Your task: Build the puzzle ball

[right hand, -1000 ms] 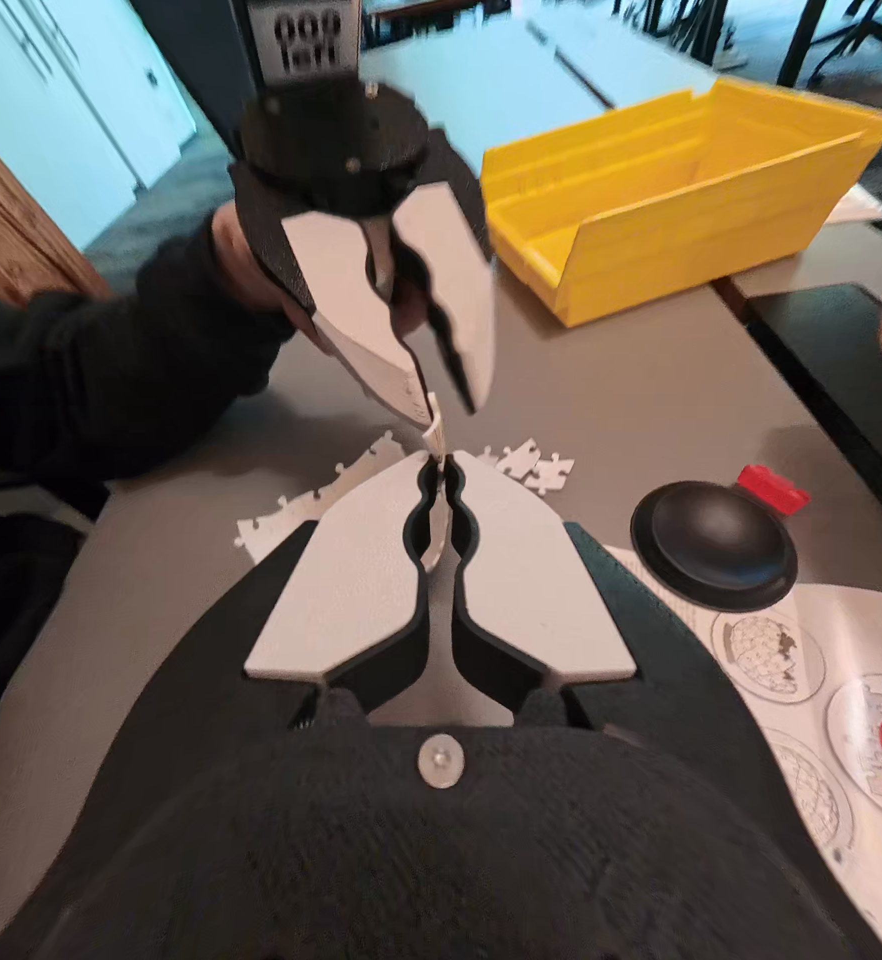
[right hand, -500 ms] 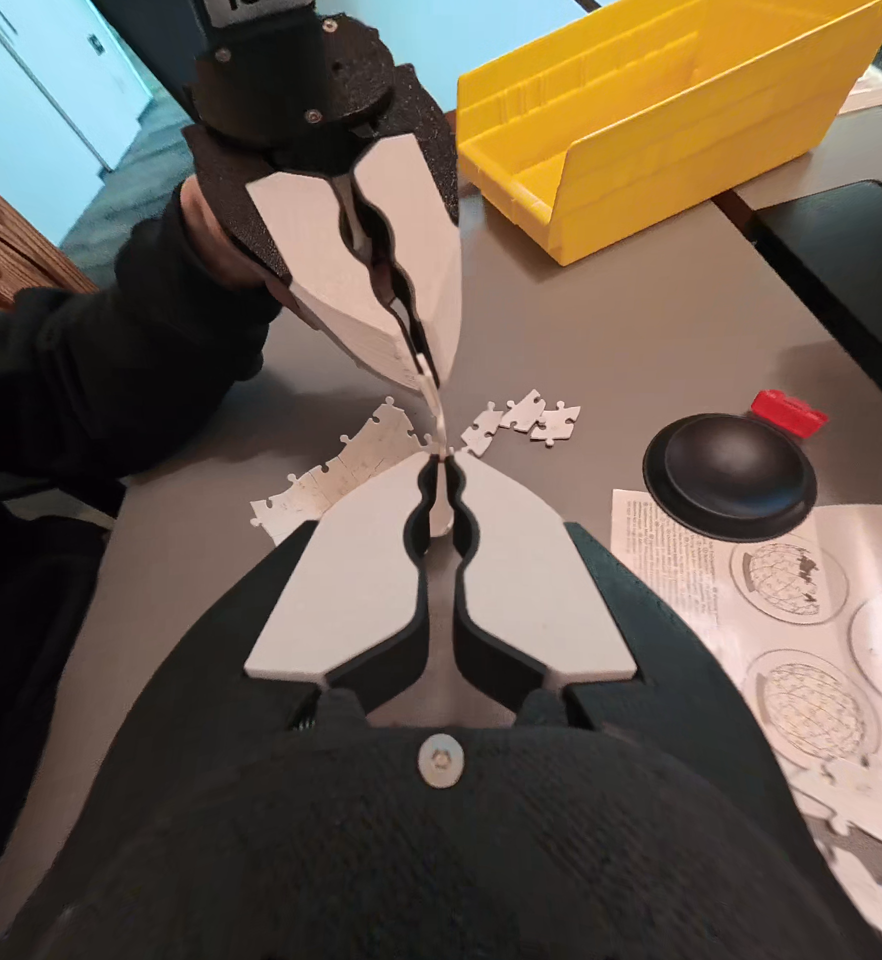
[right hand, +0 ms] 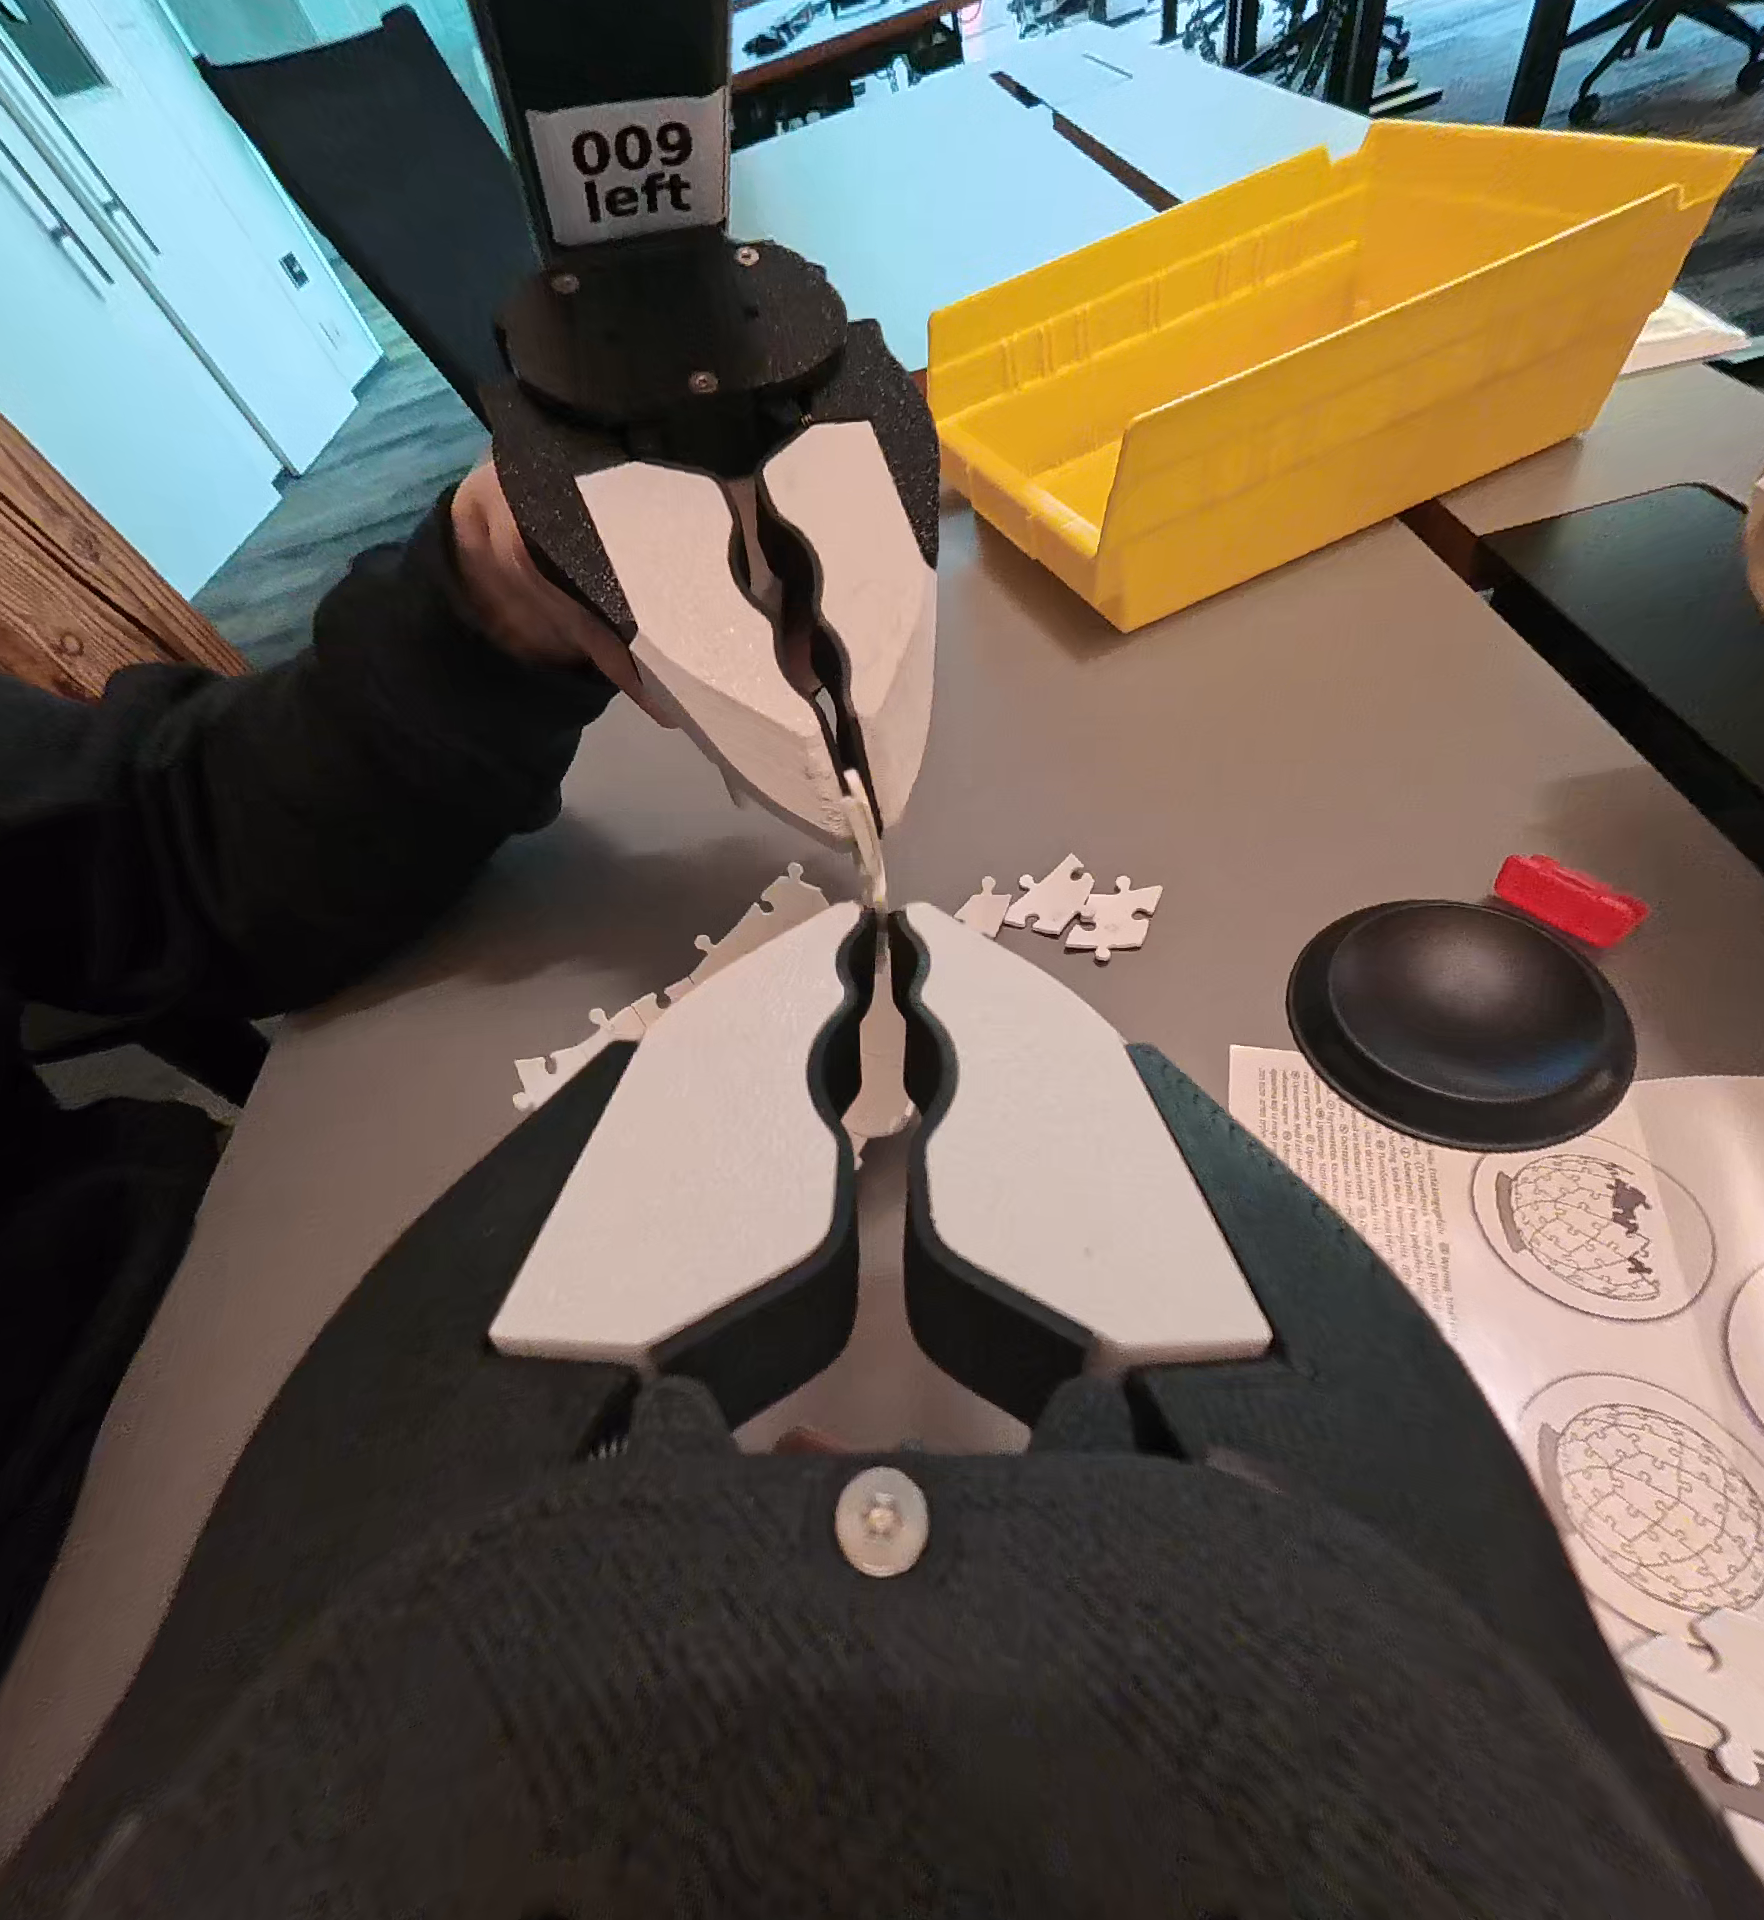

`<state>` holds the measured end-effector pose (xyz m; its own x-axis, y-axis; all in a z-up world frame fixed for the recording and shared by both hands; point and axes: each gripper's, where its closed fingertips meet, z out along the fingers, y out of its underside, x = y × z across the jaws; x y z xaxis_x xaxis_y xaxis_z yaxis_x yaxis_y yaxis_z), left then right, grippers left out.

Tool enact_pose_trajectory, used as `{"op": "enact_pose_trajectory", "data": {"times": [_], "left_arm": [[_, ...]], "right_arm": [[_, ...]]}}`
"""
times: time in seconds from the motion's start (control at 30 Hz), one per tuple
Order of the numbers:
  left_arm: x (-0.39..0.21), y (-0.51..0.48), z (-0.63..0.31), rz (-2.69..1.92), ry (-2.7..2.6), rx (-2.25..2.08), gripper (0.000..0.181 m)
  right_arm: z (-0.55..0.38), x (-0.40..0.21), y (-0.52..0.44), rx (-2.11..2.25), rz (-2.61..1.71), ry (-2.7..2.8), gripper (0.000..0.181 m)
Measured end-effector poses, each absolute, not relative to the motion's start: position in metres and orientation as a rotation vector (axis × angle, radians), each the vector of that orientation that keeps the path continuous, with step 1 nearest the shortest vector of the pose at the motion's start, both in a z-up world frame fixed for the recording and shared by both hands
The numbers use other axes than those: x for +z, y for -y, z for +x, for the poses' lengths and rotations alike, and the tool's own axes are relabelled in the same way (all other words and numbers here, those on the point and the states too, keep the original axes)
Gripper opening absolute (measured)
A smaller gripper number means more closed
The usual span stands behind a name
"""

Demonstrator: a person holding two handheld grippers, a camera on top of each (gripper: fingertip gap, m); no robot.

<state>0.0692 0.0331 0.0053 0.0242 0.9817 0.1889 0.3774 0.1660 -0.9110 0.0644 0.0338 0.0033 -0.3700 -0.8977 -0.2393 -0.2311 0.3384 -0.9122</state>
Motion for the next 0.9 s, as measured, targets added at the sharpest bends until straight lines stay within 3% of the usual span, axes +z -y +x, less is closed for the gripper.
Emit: {"op": "enact_pose_trajectory", "data": {"times": [0.17,0.23,0.47,0.53,0.6,0.67,0.8,0.9], "left_arm": [[0.003,-0.034,0.070,-1.371,1.523,0.805,0.001],[0.002,-0.034,0.070,-1.381,1.531,0.805,0.001],[-0.015,-0.037,0.072,-1.495,1.595,0.774,0.002],[-0.026,-0.034,0.075,-1.582,1.641,0.794,0.027],[-0.039,-0.029,0.081,-1.654,1.702,0.789,0.034],[-0.053,-0.030,0.084,-1.664,1.750,0.711,0.052],[-0.083,-0.031,0.089,-1.552,1.847,0.458,0.051],[-0.099,-0.031,0.097,-1.529,1.895,0.343,0.030]], "right_arm": [[0.064,0.007,-0.030,-1.132,-1.009,-1.813,0.010],[0.065,0.007,-0.033,-1.110,-1.024,-1.794,0.002],[0.065,-0.007,-0.035,-1.045,-1.072,-1.904,0.002],[0.061,-0.017,-0.039,-0.971,-1.013,-1.980,0.002],[0.058,-0.034,-0.051,-0.851,-0.966,-2.046,0.002],[0.058,-0.045,-0.060,-0.787,-0.904,-2.067,0.002],[0.057,-0.056,-0.064,-0.683,-0.810,-2.096,0.002],[0.056,-0.070,-0.066,-0.597,-0.847,-2.156,0.002]]}}
